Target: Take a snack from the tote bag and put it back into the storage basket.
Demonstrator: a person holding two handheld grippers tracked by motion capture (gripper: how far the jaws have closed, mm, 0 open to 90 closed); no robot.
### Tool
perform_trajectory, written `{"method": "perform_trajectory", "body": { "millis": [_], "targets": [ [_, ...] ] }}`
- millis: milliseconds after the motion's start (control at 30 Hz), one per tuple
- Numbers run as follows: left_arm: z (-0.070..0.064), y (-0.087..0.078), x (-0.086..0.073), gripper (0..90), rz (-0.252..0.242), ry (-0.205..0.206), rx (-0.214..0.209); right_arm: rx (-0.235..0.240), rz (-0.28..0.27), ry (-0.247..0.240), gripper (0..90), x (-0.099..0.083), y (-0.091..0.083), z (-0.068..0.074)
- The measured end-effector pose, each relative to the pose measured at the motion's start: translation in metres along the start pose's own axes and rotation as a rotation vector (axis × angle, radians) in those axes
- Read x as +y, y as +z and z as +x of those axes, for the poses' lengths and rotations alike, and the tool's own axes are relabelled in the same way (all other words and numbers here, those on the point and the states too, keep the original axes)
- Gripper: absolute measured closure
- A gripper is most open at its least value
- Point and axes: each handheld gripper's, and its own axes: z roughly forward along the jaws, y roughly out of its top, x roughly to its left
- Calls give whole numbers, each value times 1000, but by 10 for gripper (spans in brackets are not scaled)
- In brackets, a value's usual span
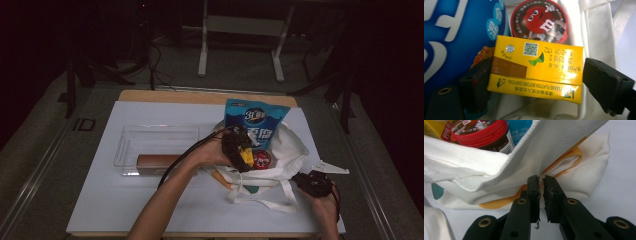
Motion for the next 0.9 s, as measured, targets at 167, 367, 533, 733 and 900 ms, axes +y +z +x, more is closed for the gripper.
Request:
{"method": "perform_trajectory", "body": {
  "millis": [167, 367, 533, 733, 900],
  "targets": [
    [-2, 7, 2, 125, 42, 22, 23, -2, 1, 0, 829, 0, 0, 0],
    [-3, 14, 2, 200, 72, 41, 53, 0, 1, 0, 828, 0, 0, 0],
    [-2, 16, 1, 231, 82, 37, 51, 1, 1, 0, 828, 0, 0, 0],
    [-3, 17, 1, 245, 89, 42, 59, -1, 2, 0, 828, 0, 0, 0],
    [-3, 16, 0, 275, 83, 63, 56, 2, -1, -3, 827, 0, 1, 0]
  ]
}}
